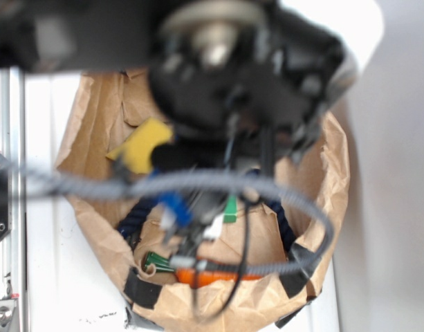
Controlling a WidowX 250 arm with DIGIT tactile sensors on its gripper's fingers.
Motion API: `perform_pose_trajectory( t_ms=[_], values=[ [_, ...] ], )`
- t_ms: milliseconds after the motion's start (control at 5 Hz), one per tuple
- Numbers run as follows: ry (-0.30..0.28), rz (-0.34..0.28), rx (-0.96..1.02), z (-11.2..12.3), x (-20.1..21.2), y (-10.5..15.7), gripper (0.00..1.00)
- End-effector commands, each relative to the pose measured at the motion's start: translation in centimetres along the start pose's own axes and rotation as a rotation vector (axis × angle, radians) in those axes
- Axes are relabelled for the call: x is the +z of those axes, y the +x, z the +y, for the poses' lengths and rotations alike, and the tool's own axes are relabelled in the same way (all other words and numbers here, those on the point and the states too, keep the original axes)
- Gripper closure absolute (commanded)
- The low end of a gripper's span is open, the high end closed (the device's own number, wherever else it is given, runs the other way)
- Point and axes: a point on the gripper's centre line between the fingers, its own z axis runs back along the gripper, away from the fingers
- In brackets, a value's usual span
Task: Grab the blue sponge.
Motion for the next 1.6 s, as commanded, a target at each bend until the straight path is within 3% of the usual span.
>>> perform_pose_trajectory(
  t_ms=[0,600,800,1200,1400],
  values=[
    [0.059,-0.064,-0.068,2.3,-4.1,0.6,0.0],
    [0.005,-0.064,-0.161,4.8,-7.9,0.5,0.0],
    [0.003,-0.095,-0.218,4.8,-9.3,-0.6,0.0],
    [-0.014,-0.079,-0.275,4.4,-12.5,-0.1,0.0],
    [-0.012,-0.158,-0.286,3.4,-14.3,0.0,0.0]
  ],
)
